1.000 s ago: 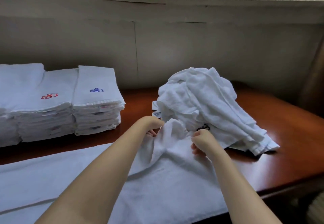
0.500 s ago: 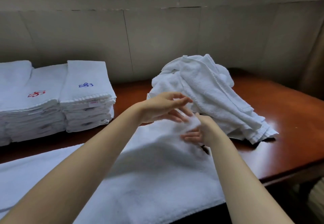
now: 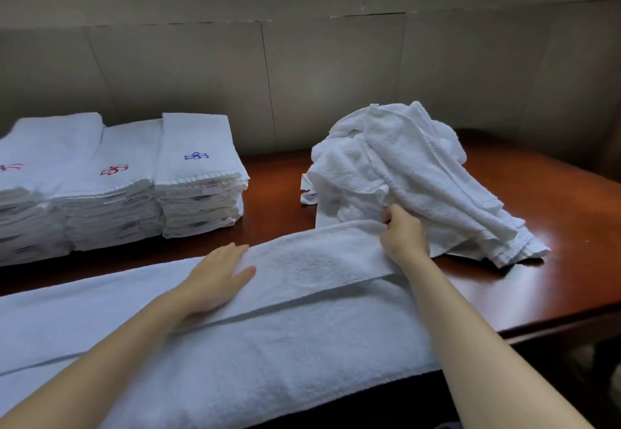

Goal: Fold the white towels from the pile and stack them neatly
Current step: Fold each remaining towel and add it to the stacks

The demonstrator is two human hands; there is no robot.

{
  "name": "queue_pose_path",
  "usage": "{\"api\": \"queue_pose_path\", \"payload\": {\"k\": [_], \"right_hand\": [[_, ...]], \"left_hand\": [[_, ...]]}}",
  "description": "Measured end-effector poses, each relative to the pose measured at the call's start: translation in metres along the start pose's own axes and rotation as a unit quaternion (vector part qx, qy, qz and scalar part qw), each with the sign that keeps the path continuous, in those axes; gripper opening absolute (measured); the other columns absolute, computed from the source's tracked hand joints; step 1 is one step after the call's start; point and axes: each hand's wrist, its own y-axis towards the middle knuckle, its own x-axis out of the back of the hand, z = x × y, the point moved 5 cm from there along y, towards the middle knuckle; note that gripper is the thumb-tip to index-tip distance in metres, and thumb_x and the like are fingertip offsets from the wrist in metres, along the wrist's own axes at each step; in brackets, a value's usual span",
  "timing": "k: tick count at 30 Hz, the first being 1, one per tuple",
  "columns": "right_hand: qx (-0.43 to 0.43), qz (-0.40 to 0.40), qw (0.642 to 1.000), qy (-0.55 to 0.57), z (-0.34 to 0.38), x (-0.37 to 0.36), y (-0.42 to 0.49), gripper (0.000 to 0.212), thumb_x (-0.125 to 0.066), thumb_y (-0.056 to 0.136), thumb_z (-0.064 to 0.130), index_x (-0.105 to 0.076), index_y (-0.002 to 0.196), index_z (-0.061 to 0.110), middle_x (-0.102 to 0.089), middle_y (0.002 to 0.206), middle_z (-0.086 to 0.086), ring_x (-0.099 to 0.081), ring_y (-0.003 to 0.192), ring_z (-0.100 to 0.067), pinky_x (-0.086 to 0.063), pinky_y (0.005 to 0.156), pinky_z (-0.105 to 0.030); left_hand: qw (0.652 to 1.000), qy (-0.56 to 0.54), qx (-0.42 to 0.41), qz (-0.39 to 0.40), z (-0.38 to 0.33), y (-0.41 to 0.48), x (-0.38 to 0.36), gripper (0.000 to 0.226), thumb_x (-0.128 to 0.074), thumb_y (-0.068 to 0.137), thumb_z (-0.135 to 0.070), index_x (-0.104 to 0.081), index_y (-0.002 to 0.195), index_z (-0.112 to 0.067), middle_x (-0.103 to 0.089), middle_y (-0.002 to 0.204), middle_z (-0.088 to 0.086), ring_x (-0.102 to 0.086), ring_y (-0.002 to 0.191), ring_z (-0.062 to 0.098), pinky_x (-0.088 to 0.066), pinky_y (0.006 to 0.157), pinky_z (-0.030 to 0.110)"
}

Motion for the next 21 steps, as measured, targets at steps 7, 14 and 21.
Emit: {"api": "queue_pose_path", "payload": {"k": [7,14,21], "right_hand": [[0.049,-0.055,0.989,-0.127,0.015,-0.01,-0.012,0.032,-0.039,0.088,-0.006,-0.049,0.116,0.005,-0.057,0.113,-0.022,-0.056,0.102,-0.04,-0.041,0.071,-0.038],[0.306,-0.047,0.914,-0.265,0.101,-0.064,-0.069,0.016,-0.047,0.088,0.008,-0.062,0.095,0.005,-0.06,0.102,-0.015,-0.053,0.096,-0.034,-0.041,0.079,-0.041],[0.265,0.227,0.895,-0.278,0.104,-0.137,-0.096,0.061,-0.014,0.092,0.066,-0.014,0.148,0.039,-0.001,0.16,0.001,0.001,0.146,-0.032,0.003,0.112,-0.059]], "left_hand": [[0.995,0.087,0.046,0.002,0.038,-0.047,-0.006,0.074,-0.019,0.092,-0.067,0.002,0.153,-0.031,0.012,0.16,-0.004,0.008,0.147,0.012,0.001,0.119,0.041],[0.983,0.086,0.162,0.004,0.096,-0.088,0.005,0.071,-0.015,0.087,-0.075,0.004,0.149,-0.046,0.014,0.159,-0.009,0.009,0.148,0.015,0.003,0.115,0.057],[0.948,0.046,0.314,-0.007,0.171,-0.117,0.027,0.076,-0.009,0.08,-0.084,0.005,0.147,-0.051,0.015,0.159,-0.01,0.008,0.148,0.024,0.0,0.105,0.072]]}}
